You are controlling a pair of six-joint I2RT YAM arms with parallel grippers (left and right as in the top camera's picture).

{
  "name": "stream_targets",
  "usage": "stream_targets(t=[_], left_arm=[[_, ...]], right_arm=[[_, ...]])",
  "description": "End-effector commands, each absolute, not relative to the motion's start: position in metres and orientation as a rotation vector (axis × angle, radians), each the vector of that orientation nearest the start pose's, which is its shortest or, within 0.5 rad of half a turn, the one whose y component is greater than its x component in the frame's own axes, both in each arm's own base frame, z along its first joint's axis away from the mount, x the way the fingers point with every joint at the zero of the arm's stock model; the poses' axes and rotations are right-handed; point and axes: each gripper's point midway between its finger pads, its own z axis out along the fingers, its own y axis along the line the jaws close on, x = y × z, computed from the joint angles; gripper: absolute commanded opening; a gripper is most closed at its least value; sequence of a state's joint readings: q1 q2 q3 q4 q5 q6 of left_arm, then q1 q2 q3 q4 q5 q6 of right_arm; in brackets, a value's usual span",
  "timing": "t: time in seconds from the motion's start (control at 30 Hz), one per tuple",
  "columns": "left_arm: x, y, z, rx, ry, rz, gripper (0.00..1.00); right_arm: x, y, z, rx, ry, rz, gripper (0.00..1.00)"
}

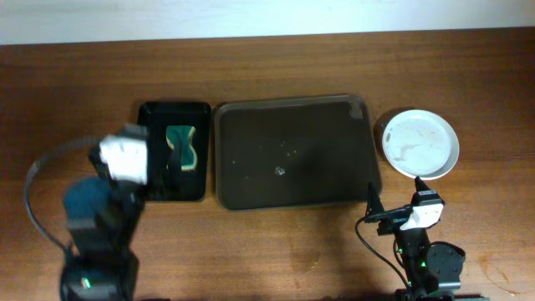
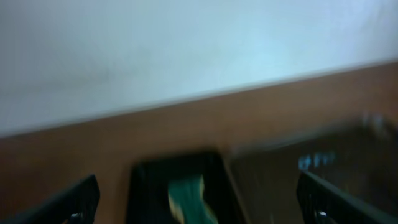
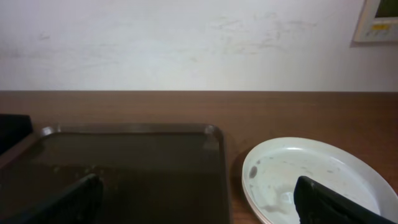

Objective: Clean dirty plates on tray and stack at the side

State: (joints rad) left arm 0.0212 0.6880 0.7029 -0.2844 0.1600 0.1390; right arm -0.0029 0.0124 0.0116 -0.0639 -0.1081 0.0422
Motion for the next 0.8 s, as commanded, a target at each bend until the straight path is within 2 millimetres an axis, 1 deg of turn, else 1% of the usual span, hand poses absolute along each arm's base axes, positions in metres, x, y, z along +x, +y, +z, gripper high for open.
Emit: stream_targets(t=[0.0,0.1,0.13,0.17,0.2,0.27,0.33,0.37,0.77], left_arm=[[0.265,-0.017,0.243,0.234,1.73,0.014,0.99],[0.25,-0.018,0.216,0.272,1.677,0.056,0.99],[0.248,-0.018,0.208,0.286,1.668,0.069,1.0],[0.247,-0.018,0.202,0.291,1.659,0.075,1.0],[0.245,-0.017,0.19,0.296,1.647,0.09,0.99],[0.244,-0.017,0.171,0.314,1.638,0.109,0.99],[0.243,-0.016,0.157,0.323,1.636,0.125,0.99],[0.244,-0.016,0.16,0.318,1.624,0.126,0.99],[0.244,-0.014,0.159,0.31,1.628,0.135,0.99]], right_arm=[[0.245,0.022,0.158,-0.063,1.639,0.134,0.99],[0.245,0.022,0.158,-0.063,1.639,0.134,0.99],[0.245,0.022,0.158,-0.063,1.639,0.134,0.99],[0.245,0.022,0.158,-0.063,1.639,0.134,0.99],[0.245,0.022,0.158,-0.063,1.639,0.134,0.99],[0.245,0.022,0.158,-0.063,1.639,0.134,0.99],[0.245,0.022,0.158,-0.063,1.639,0.134,0.99],[0.245,0.022,0.158,-0.063,1.639,0.134,0.99],[0.245,0.022,0.158,-0.063,1.639,0.134,0.99]])
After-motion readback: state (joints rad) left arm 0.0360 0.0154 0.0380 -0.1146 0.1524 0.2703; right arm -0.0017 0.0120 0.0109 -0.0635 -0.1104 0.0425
